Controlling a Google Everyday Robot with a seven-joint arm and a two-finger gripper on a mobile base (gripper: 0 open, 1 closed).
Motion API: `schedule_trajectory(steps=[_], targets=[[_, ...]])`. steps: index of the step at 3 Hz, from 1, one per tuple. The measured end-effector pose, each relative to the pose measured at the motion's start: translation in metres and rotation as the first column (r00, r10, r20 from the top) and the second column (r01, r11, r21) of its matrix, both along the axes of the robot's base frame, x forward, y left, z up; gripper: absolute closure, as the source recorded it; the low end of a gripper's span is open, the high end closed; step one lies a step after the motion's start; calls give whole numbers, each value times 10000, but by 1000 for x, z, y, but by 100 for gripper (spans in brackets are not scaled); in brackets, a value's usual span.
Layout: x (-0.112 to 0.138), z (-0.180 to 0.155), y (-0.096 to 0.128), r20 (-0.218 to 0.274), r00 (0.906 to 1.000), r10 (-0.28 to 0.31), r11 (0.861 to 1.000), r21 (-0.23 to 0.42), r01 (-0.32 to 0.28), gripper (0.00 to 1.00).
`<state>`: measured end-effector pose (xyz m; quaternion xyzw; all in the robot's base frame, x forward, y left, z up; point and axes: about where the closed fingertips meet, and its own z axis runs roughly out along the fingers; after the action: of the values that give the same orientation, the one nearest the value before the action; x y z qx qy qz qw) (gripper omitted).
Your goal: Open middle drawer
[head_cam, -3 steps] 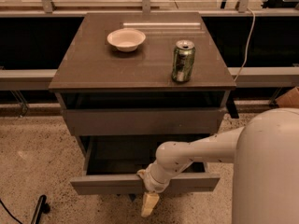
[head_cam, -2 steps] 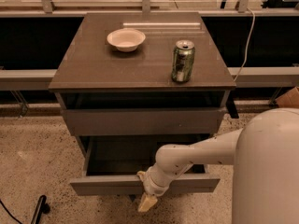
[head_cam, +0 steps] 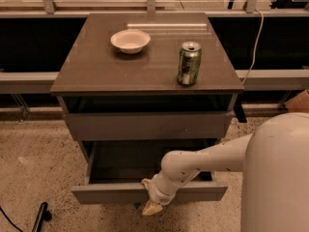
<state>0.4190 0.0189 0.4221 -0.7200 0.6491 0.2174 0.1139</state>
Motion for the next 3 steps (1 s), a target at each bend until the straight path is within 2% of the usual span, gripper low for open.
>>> schedule_trajectory(steps=[1, 2, 3], targets=[[0, 1, 0, 0, 10000, 0, 10000, 0, 0, 56], [0, 1, 0, 0, 10000, 0, 10000, 0, 0, 39], [0, 3, 0, 0, 10000, 0, 10000, 0, 0, 15]])
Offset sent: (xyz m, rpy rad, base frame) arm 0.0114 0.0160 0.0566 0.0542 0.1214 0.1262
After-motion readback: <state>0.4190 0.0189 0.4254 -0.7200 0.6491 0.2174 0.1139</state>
